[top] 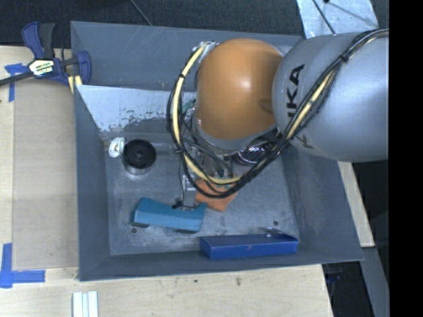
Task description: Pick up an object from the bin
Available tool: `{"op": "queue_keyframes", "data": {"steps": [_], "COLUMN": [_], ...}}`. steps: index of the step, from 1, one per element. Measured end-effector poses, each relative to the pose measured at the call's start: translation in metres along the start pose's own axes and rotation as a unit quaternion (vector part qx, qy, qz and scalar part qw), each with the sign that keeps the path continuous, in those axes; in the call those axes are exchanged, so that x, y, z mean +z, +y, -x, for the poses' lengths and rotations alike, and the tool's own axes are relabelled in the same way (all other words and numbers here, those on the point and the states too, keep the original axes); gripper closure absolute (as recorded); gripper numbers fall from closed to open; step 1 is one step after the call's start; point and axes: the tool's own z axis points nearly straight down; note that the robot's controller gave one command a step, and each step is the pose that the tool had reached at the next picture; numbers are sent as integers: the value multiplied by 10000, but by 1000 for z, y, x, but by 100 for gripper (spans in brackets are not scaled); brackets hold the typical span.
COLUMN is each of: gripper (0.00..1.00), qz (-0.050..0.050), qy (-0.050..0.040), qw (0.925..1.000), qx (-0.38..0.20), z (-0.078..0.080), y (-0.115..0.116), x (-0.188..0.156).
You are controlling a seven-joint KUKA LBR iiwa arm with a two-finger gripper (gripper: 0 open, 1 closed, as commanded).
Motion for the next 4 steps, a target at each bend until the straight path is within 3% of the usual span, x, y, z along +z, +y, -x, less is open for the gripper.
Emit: {"op": "queue_keyframes", "data": {"steps": [1,2,3,4], "gripper": [0,0,0,0], "qz": [8,9,-2,8], "qy": [-43,-42,-81,-47], "qw": [10000,9997,9999,9997], "qx": [16,-253,-71,-234], "z": [2,-10,30,9], "y": [-1,-53,-68,-83], "x": [-5,3,49,79]}}
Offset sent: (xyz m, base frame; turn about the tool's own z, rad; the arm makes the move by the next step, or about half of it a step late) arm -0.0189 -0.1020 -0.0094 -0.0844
